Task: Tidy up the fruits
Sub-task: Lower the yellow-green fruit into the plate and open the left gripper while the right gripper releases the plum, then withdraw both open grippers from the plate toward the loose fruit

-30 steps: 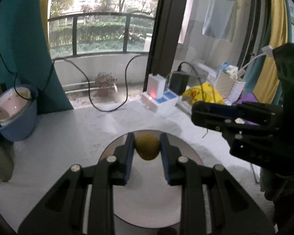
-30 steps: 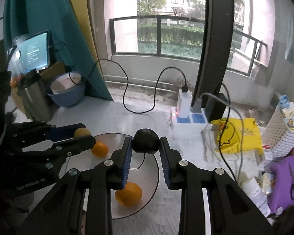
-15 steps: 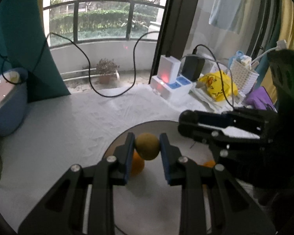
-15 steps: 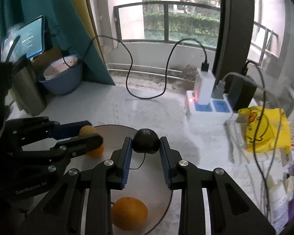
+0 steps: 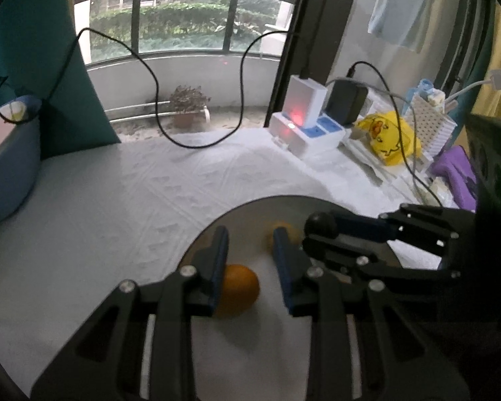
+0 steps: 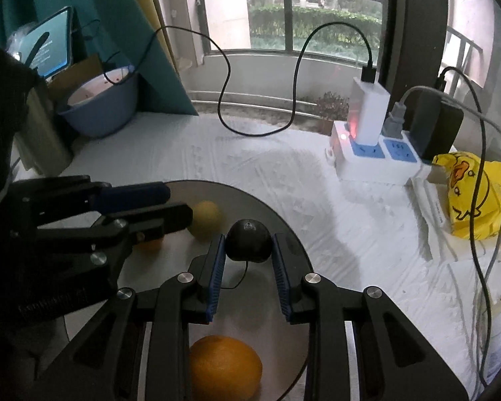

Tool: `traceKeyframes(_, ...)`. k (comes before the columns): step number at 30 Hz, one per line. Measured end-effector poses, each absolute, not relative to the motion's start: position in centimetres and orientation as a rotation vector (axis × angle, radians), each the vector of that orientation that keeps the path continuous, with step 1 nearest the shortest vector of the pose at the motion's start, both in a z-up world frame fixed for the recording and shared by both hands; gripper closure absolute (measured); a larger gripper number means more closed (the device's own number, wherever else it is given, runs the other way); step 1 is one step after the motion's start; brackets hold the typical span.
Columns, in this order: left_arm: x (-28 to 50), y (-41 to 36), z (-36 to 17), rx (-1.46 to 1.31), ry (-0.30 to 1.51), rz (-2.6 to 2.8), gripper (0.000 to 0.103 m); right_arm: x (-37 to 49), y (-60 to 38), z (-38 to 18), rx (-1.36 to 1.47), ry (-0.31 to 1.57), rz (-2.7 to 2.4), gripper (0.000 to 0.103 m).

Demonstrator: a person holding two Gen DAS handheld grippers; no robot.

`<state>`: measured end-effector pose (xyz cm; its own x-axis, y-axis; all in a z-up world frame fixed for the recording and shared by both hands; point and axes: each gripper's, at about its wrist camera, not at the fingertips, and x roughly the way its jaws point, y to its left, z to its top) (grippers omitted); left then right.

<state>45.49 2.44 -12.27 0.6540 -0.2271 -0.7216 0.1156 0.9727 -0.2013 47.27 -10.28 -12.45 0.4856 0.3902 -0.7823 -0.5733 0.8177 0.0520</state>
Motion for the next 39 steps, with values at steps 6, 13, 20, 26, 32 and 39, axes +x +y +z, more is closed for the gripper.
traceKeyframes(6, 45.4, 2.8, -12.2, -0.149, 0.845, -0.180, 0.065, 47.3, -10.3, -12.5, -0.218, 0.898, 0.588, 0.073)
traceKeyframes(13, 45.0, 3.4, -11.0, -0.152, 0.823, -0.160, 0.058, 47.1, -10.0, -12.0, -0.218, 0.899, 0.585, 0.058)
traceKeyframes(20, 44.3, 3.9, -9.8, -0.160, 0.804, -0.141, 0.058, 46.9, -10.1, -10.7, -0.218, 0.877, 0.569, 0.057)
traceKeyframes(26, 43.6, 4.2, -8.7, -0.166, 0.786, -0.131, 0.058, 46.4, -10.1, -9.4, -0.221, 0.851, 0.559, 0.057)
traceKeyframes(32, 42.8, 4.5, -7.3, -0.183, 0.760, -0.124, 0.058, 46.0, -10.1, -7.5, -0.220, 0.817, 0.550, 0.057)
traceKeyframes(39, 41.4, 4.9, -5.2, -0.193, 0.715, -0.117, 0.058, 44.7, -10.3, -5.1, -0.222, 0.770, 0.544, 0.057)
